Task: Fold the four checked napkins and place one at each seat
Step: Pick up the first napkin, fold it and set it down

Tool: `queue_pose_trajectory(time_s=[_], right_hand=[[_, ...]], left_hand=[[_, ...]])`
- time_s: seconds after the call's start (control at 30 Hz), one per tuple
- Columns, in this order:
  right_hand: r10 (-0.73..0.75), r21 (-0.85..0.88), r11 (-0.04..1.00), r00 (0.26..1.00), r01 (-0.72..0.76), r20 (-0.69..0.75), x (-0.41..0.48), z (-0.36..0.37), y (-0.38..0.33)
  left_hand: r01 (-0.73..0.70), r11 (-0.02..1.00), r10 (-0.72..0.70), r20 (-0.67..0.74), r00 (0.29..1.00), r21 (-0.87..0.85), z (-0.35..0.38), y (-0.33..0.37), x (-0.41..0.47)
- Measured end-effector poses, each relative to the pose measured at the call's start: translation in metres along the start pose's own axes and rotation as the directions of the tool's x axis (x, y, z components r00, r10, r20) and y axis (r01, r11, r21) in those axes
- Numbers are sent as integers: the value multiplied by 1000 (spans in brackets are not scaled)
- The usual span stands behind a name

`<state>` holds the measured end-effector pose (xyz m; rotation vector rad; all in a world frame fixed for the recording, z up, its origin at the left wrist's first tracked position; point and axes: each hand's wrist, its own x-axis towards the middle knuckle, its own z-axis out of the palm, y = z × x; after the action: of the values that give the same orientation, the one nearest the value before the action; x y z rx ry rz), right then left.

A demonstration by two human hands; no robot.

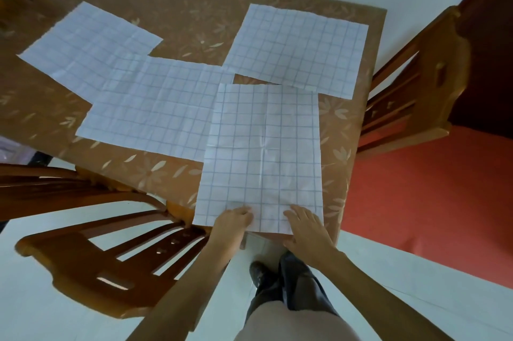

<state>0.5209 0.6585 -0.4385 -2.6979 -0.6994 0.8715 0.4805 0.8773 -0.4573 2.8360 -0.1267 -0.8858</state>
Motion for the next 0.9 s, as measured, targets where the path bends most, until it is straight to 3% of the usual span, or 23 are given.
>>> queue_pose_trajectory(time_s=[0.2,0.4,0.6,0.9], right_hand=[[-17,18,1000,1000,17,6,2,-6,3],[-43,1,999,998,43,36,4,-9,9],[-52,32,998,998,51,28,7,-16,9],[-78,81,993,995,83,-61,14,-36,-5]], left_hand=[[-30,1000,28,-155,987,-9,-10,12,-3],[-33,998,39,-110,993,54,2,23,3],[-33,997,45,-165,985,70,14,21,11],[-108,966,4,-401,916,-236,-41,28,-5]])
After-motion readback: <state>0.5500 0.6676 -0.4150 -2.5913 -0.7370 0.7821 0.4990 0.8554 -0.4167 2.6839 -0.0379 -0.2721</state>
